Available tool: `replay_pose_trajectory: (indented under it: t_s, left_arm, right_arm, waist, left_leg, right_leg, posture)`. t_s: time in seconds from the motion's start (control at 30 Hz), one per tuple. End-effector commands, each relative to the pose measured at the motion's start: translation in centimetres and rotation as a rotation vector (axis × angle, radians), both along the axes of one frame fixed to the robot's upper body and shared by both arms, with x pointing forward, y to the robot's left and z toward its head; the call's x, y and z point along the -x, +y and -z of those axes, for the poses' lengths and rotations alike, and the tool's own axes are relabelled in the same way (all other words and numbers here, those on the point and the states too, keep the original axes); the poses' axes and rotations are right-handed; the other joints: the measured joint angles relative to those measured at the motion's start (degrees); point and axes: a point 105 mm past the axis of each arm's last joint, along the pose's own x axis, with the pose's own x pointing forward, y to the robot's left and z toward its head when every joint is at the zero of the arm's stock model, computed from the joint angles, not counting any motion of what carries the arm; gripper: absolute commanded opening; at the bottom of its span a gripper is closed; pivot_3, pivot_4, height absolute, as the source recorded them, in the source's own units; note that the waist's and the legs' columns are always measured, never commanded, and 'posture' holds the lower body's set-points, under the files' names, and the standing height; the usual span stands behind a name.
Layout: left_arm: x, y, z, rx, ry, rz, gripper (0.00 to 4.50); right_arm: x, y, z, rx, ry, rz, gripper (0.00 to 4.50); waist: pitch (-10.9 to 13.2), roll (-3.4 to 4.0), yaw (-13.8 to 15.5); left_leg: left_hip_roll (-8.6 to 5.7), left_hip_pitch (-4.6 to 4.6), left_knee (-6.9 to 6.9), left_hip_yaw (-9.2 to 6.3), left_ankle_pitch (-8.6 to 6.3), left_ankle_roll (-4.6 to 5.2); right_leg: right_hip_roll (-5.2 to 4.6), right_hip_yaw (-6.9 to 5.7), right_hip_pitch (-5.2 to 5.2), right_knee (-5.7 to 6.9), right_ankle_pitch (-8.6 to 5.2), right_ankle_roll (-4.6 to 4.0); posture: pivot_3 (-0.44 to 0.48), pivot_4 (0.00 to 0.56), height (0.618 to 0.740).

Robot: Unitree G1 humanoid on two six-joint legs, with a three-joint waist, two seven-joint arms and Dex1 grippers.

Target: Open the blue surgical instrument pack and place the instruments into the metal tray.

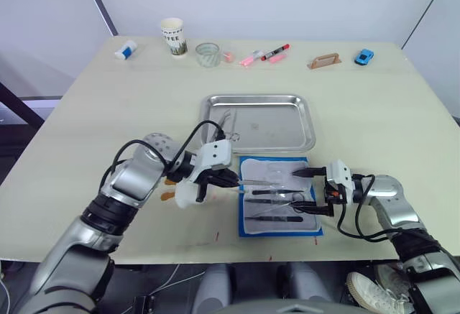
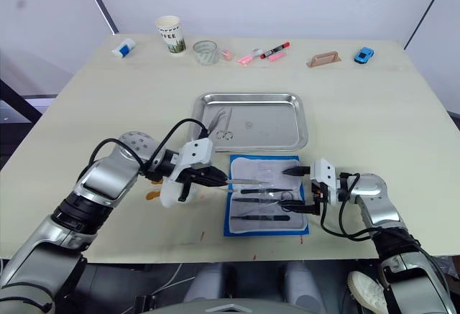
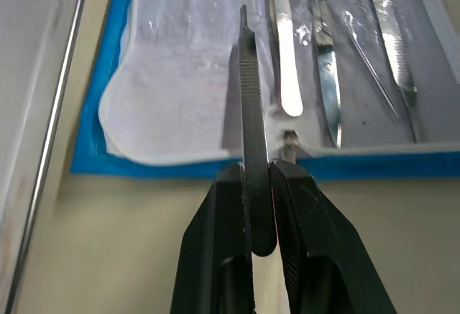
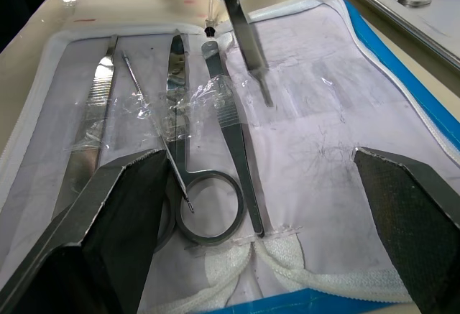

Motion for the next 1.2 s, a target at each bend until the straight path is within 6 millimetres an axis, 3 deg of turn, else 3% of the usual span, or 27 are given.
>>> replay_pose_trajectory:
  t_s: [0.03,0.37,0.63,0.83,1.2]
  left_arm:
    - [0.2,1.0,-1.5,0.022,-0.048,-0.013,0.01]
    - [1.0,4.4,-2.1,0.080,-0.068,-0.101,0.01]
    - [0.6,4.0,-4.4,0.319,-0.063,-0.280,0.01]
    - [-2.7,1.8,-5.8,0.483,-0.081,-0.616,0.01]
    - [-8.9,-2.5,-5.9,0.539,-0.212,-1.079,0.01]
  right_arm:
    - [1.2,-0.2,3.0,0.093,0.109,-0.019,4.50]
    - [1.1,0.0,3.0,0.087,0.109,-0.038,4.50]
    - [1.2,-0.2,2.9,0.085,0.111,-0.042,4.50]
    - [1.2,-0.4,2.7,0.092,0.112,-0.046,4.50]
    - [0.9,-0.6,2.4,0.095,0.114,-0.041,4.50]
  waist:
    - [0.0,0.01,0.0]
    - [0.0,0.01,0.0]
    - [0.0,0.00,0.1]
    - [0.0,-0.11,0.3]
    - [0.0,-0.06,0.2]
  left_leg:
    - [0.01,0.00,-0.01,-0.01,0.00,0.00]
    - [0.03,0.02,-0.01,-0.01,0.00,0.00]
    - [0.05,0.02,-0.01,-0.04,0.00,0.00]
    - [0.01,-0.04,0.03,-0.14,0.00,0.00]
    - [-0.04,-0.01,0.05,-0.21,0.01,-0.02]
  right_leg:
    - [0.00,0.00,0.00,0.00,0.00,0.00]
    - [-0.02,-0.01,-0.01,0.01,-0.02,-0.03]
    - [-0.09,-0.06,-0.02,0.02,-0.02,-0.03]
    - [-0.10,-0.13,0.01,0.03,0.01,0.02]
    - [-0.10,-0.10,0.06,0.03,0.03,0.03]
  posture:
    - [0.000,0.150,0.740]
    - [0.000,0.150,0.740]
    - [0.000,0.150,0.740]
    - [0.000,0.150,0.740]
    - [0.000,0.150,0.740]
